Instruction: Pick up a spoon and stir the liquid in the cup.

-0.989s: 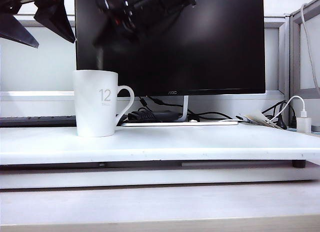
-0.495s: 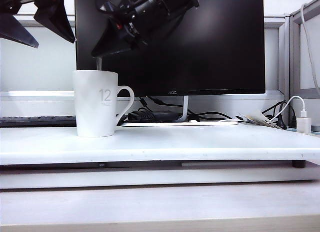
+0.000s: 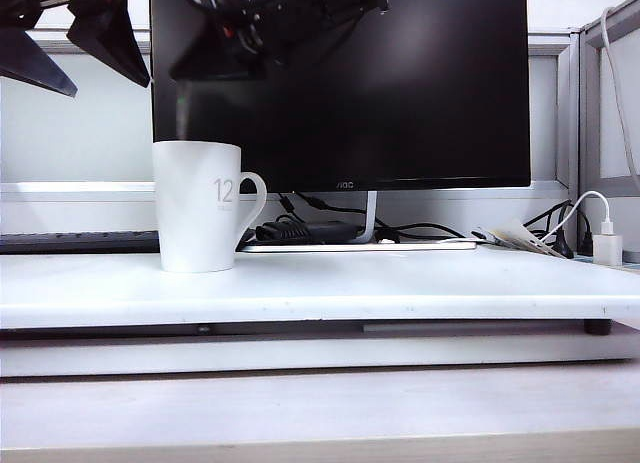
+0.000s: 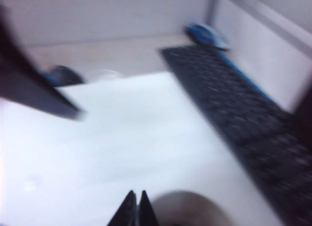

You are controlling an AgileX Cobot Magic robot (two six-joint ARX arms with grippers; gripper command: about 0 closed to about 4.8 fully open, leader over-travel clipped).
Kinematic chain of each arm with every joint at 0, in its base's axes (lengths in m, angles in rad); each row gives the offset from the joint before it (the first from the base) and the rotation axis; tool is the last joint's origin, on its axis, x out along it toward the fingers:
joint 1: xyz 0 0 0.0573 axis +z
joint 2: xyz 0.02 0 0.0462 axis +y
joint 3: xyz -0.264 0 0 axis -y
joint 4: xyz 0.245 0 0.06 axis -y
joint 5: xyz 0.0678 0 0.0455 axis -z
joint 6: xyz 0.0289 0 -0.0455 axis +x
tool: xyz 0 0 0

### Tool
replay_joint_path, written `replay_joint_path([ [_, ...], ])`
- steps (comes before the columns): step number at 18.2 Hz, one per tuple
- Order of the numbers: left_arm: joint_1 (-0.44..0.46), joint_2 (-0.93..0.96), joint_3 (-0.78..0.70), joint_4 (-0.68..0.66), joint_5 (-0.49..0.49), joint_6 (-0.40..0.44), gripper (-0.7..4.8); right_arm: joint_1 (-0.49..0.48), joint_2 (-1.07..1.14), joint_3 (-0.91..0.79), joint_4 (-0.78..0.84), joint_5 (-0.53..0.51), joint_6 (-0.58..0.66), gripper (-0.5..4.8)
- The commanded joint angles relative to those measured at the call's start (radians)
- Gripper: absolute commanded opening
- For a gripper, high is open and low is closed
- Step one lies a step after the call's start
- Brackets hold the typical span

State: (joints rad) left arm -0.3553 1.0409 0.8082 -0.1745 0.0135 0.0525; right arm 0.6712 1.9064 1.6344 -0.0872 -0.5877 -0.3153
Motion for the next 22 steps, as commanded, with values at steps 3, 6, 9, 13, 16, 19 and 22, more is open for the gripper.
replay_joint_path([
  [3, 0.002, -0.002, 0.001, 0.01, -0.003, 0.0, 4.79, -0.005, -0.011, 0.004, -0.143, 0.03, 0.0, -0.06],
  [6, 0.002, -0.002, 0.001, 0.01, -0.002, 0.0, 4.79, -0.004, -0.01, 0.004, -0.084, 0.23, 0.0, -0.06],
  [9, 0.001, -0.002, 0.001, 0.01, -0.002, 0.0, 4.79, -0.004, -0.011, 0.004, 0.085, 0.209, 0.009, -0.06],
  [13, 0.001, -0.002, 0.001, 0.01, -0.002, 0.0, 4.79, -0.002, -0.011, 0.004, 0.064, -0.004, 0.022, -0.06],
  [16, 0.001, -0.002, 0.001, 0.01, -0.002, 0.0, 4.79, -0.003, -0.012, 0.004, -0.056, -0.037, 0.024, -0.06],
  [19, 0.001, -0.002, 0.001, 0.01, -0.002, 0.0, 4.79, -0.01, -0.011, 0.004, -0.135, 0.084, 0.023, -0.06],
  [22, 0.001, -0.002, 0.001, 0.01, -0.002, -0.001, 4.79, -0.009, -0.011, 0.004, -0.068, 0.168, 0.027, -0.06],
])
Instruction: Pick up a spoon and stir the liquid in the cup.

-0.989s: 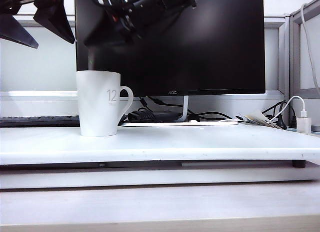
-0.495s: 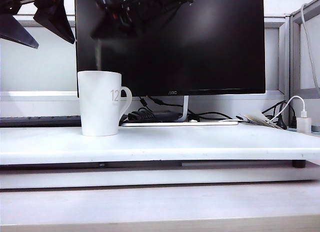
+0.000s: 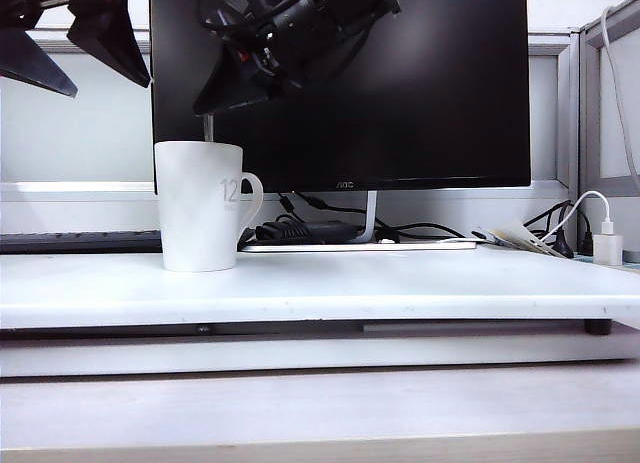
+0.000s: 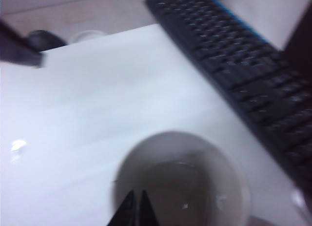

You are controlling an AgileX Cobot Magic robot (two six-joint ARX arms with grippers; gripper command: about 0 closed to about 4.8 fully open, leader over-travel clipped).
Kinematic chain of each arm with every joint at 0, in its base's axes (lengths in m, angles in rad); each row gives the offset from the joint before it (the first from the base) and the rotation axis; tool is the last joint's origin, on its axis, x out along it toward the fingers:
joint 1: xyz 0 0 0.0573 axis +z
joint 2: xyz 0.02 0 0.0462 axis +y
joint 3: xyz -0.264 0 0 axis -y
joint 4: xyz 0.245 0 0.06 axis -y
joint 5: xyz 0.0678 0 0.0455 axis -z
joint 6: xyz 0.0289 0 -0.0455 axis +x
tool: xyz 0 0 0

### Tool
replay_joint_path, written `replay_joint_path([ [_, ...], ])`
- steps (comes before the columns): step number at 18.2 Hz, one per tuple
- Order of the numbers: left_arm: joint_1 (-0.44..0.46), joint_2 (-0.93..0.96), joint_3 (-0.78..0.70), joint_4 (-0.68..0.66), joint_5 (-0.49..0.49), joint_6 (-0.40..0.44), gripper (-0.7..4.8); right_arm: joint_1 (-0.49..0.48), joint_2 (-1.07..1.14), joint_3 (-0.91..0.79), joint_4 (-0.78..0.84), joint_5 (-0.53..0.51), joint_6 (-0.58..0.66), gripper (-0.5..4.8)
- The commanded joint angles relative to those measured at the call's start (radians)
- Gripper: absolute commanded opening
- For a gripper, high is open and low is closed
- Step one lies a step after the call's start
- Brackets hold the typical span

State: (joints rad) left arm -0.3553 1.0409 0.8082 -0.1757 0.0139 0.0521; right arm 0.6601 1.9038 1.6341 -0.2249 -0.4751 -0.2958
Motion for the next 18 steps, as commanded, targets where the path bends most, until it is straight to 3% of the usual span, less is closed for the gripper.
replay_joint_path([
  [1, 0.001, -0.002, 0.001, 0.014, 0.006, 0.0, 4.79, 0.002, -0.008, 0.005, 0.104, 0.058, 0.008, -0.06],
  [4, 0.001, -0.002, 0.004, 0.005, 0.077, 0.0, 4.79, 0.002, -0.008, 0.005, 0.172, 0.058, 0.035, -0.06],
  [7, 0.003, 0.03, 0.019, -0.015, 0.079, -0.003, 4.79, 0.002, -0.008, 0.005, 0.205, -0.025, 0.042, -0.06],
  [9, 0.025, 0.127, 0.119, -0.061, 0.104, 0.001, 4.79, 0.003, -0.008, 0.005, 0.174, -0.044, 0.042, -0.06],
  [11, 0.065, 0.207, 0.204, -0.136, 0.169, 0.047, 4.79, -0.007, -0.01, 0.006, 0.137, -0.019, 0.061, -0.06],
  [13, 0.082, 0.219, 0.215, -0.161, 0.167, 0.046, 4.79, -0.022, -0.013, 0.007, 0.076, -0.019, 0.06, -0.06],
  [15, 0.121, 0.219, 0.215, -0.194, 0.215, 0.046, 4.79, -0.037, -0.013, 0.007, 0.031, 0.044, 0.06, -0.06],
  [18, 0.125, 0.219, 0.215, -0.204, 0.216, 0.055, 4.79, -0.042, -0.013, 0.007, 0.095, 0.047, 0.06, -0.06],
])
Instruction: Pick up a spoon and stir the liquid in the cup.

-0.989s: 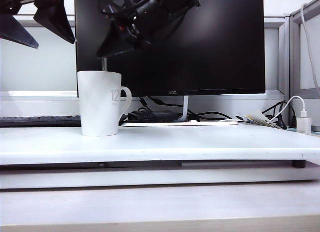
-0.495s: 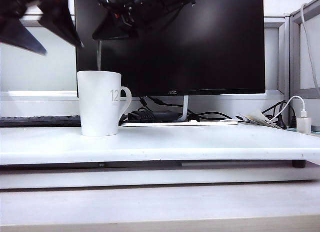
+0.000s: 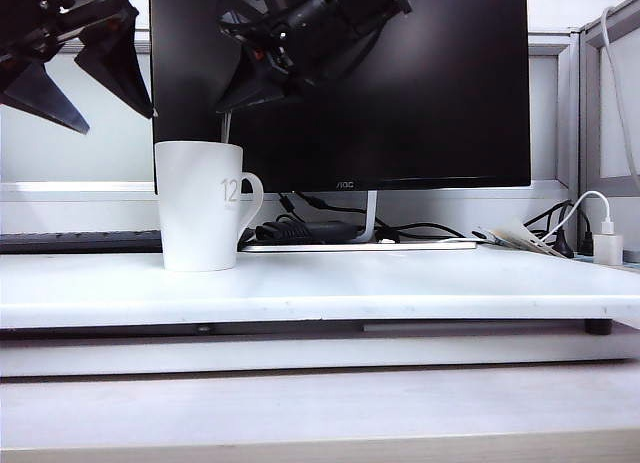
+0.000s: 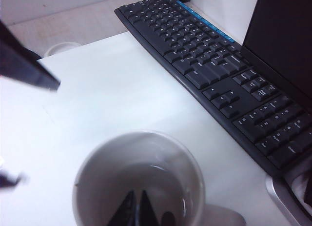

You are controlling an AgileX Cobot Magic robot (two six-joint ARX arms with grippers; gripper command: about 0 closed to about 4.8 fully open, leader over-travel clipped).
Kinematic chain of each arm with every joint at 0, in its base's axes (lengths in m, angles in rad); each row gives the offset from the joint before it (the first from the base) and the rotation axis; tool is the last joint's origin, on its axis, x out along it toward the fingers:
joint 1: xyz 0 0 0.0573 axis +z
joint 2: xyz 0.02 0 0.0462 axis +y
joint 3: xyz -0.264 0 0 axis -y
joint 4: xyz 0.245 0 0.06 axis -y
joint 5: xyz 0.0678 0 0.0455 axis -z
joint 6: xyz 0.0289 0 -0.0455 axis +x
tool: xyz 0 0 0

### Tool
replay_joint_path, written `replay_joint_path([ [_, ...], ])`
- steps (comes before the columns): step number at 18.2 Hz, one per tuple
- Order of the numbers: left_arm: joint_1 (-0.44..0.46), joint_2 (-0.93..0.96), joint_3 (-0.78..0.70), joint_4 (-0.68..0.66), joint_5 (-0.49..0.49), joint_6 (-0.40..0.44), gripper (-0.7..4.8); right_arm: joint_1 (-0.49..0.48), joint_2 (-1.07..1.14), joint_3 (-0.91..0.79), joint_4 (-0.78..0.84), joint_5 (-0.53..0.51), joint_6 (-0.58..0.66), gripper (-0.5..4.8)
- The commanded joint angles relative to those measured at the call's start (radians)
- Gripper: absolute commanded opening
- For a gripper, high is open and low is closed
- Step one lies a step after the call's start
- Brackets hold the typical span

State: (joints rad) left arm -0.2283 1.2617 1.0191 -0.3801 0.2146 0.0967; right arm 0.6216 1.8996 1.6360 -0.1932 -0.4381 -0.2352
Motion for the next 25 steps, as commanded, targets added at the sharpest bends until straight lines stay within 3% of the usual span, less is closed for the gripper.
replay_joint_path([
  [1, -0.002, -0.002, 0.004, -0.001, 0.016, 0.022, 4.79, -0.004, -0.009, 0.006, 0.097, -0.032, 0.0, -0.06],
  [3, -0.003, -0.002, 0.003, -0.012, 0.026, 0.027, 4.79, -0.003, -0.009, 0.01, 0.138, -0.163, 0.006, -0.06],
  [7, -0.002, -0.002, 0.003, -0.034, 0.026, 0.027, 4.79, -0.007, -0.009, 0.01, 0.051, -0.272, 0.018, -0.06],
  [9, -0.002, -0.002, 0.003, -0.034, 0.026, 0.027, 4.79, -0.018, -0.009, 0.01, -0.005, -0.266, 0.018, -0.06],
  [12, -0.002, -0.002, 0.003, -0.042, 0.026, 0.027, 4.79, -0.023, -0.009, 0.01, 0.002, -0.084, 0.014, -0.06],
  [19, -0.002, -0.002, 0.003, -0.037, 0.029, 0.026, 4.79, -0.022, -0.009, 0.01, 0.07, -0.084, 0.006, 0.04],
  [20, -0.002, -0.002, 0.003, -0.035, 0.029, 0.026, 4.79, -0.022, -0.009, 0.01, 0.071, -0.084, 0.006, 0.64],
  [21, -0.002, -0.002, 0.003, -0.03, 0.029, 0.026, 4.79, -0.022, -0.012, 0.01, 0.071, -0.084, 0.007, 1.95],
  [22, -0.002, -0.003, 0.004, -0.028, 0.029, 0.024, 4.79, -0.022, -0.017, 0.01, 0.071, -0.084, 0.007, 2.75],
  [25, -0.002, -0.024, 0.005, -0.024, 0.029, 0.023, 4.79, -0.022, -0.05, 0.01, 0.071, -0.076, 0.007, 2.85],
])
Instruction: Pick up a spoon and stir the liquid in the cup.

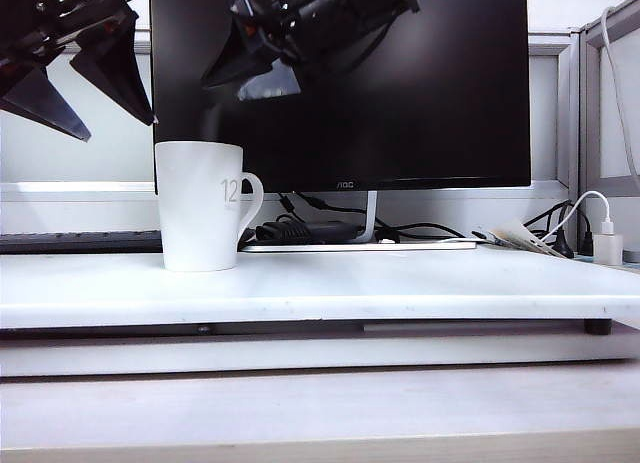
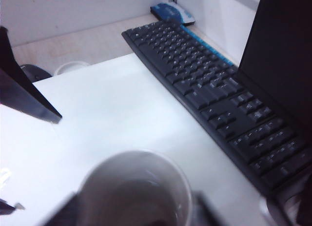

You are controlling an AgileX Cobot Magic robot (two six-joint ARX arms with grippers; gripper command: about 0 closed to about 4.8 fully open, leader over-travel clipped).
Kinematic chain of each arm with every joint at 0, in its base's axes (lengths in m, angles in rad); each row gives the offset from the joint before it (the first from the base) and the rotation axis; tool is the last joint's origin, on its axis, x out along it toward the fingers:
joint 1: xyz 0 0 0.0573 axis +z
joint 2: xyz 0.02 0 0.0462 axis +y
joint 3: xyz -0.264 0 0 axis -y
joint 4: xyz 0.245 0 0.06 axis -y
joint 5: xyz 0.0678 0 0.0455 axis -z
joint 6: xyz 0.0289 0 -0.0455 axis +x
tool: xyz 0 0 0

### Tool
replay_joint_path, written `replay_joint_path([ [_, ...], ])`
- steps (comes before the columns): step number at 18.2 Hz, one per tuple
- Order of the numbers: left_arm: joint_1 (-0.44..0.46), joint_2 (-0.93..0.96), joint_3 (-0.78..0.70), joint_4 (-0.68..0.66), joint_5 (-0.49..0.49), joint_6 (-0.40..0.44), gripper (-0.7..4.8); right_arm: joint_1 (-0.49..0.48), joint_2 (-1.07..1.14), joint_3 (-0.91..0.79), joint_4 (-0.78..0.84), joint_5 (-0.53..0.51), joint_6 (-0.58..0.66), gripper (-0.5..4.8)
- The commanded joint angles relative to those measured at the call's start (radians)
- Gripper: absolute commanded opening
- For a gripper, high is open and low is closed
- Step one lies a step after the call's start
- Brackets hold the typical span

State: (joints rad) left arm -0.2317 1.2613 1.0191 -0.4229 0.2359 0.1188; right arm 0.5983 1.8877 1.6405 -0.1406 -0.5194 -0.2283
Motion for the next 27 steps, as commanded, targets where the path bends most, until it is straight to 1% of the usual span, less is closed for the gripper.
replay_joint_path([
  [1, 0.001, -0.047, 0.011, 0.021, 0.008, 0.001, 4.79, 0.001, -0.064, 0.005, 0.021, 0.022, 0.0, 3.27],
  [2, 0.001, -0.067, 0.021, 0.02, 0.008, 0.001, 4.79, 0.001, -0.092, 0.005, 0.026, 0.048, 0.0, 4.79],
  [4, 0.001, -0.111, 0.04, 0.018, 0.008, -0.01, 4.79, 0.001, -0.156, 0.005, 0.006, 0.103, 0.018, 4.79],
  [5, 0.001, -0.139, 0.05, 0.012, 0.008, -0.032, 4.79, 0.001, -0.194, 0.005, -0.021, 0.122, 0.019, 4.79],
  [6, 0.001, -0.18, 0.055, 0.004, 0.008, -0.053, 4.79, 0.001, -0.242, 0.005, -0.063, 0.165, 0.019, 4.79],
  [8, 0.002, -0.309, 0.055, -0.029, 0.008, -0.085, 4.79, -0.002, -0.392, 0.005, -0.182, 0.3, -0.002, 4.79],
  [10, 0.002, -0.448, 0.053, -0.079, 0.004, -0.096, 4.79, -0.029, -0.562, 0.005, -0.28, 0.393, -0.008, 4.79],
  [11, 0.002, -0.522, 0.053, -0.113, 0.004, -0.119, 4.79, -0.045, -0.659, 0.005, -0.335, 0.441, -0.007, 4.79],
  [13, 0.001, -0.673, 0.051, -0.211, 0.008, -0.212, 4.79, -0.07, -0.861, 0.004, -0.505, 0.552, 0.024, 4.79],
  [14, 0.001, -0.743, 0.051, -0.276, 0.025, -0.259, 4.79, -0.071, -0.963, 0.002, -0.602, 0.579, 0.048, 4.79],
  [15, 0.001, -0.83, 0.051, -0.369, 0.035, -0.299, 4.79, -0.071, -1.063, -0.002, -0.715, 0.613, 0.075, 4.79],
  [16, 0.001, -0.901, 0.051, -0.445, 0.036, -0.317, 4.79, -0.071, -1.16, -0.012, -0.822, 0.626, 0.106, 4.79],
  [17, 0.001, -0.975, 0.051, -0.524, 0.06, -0.317, 4.79, -0.071, -1.27, -0.038, -0.932, 0.626, 0.154, 4.79],
  [18, 0.001, -1.062, 0.051, -0.606, 0.076, -0.318, 4.79, -0.072, -1.391, -0.079, -1.01, 0.626, 0.18, 4.79],
  [19, 0.002, -1.134, 0.044, -0.639, 0.075, -0.316, 4.79, -0.074, -1.486, -0.127, -1.023, 0.626, 0.212, 4.79],
  [20, 0.002, -1.186, 0.026, -0.634, 0.075, -0.317, 4.79, -0.077, -1.579, -0.188, -1.009, 0.624, 0.224, 4.79],
  [21, 0.002, -1.255, -0.019, -0.6, 0.065, -0.317, 4.79, -0.084, -1.672, -0.275, -0.97, 0.631, 0.237, 4.79],
  [22, 0.002, -1.257, -0.047, -0.587, 0.056, -0.317, 4.79, -0.085, -1.727, -0.341, -0.94, 0.631, 0.236, 4.79],
  [23, 0.008, -1.25, -0.086, -0.598, 0.058, -0.317, 4.79, -0.085, -1.793, -0.466, -0.872, 0.63, 0.236, 4.79],
  [24, 0.008, -1.241, -0.124, -0.567, 0.061, -0.317, 4.79, -0.087, -1.843, -0.569, -0.821, 0.607, 0.237, 4.79],
  [25, 0.011, -1.24, -0.182, -0.504, 0.06, -0.314, 4.79, -0.086, -1.873, -0.682, -0.739, 0.572, 0.237, 4.79],
  [26, 0.01, -1.241, -0.297, -0.341, 0.06, -0.314, 4.79, -0.087, -1.884, -0.828, -0.608, 0.541, 0.237, 4.79],
  [27, 0.011, -1.241, -0.36, -0.245, 0.059, -0.314, 4.79, -0.089, -1.88, -0.913, -0.513, 0.526, 0.237, 4.79],
])
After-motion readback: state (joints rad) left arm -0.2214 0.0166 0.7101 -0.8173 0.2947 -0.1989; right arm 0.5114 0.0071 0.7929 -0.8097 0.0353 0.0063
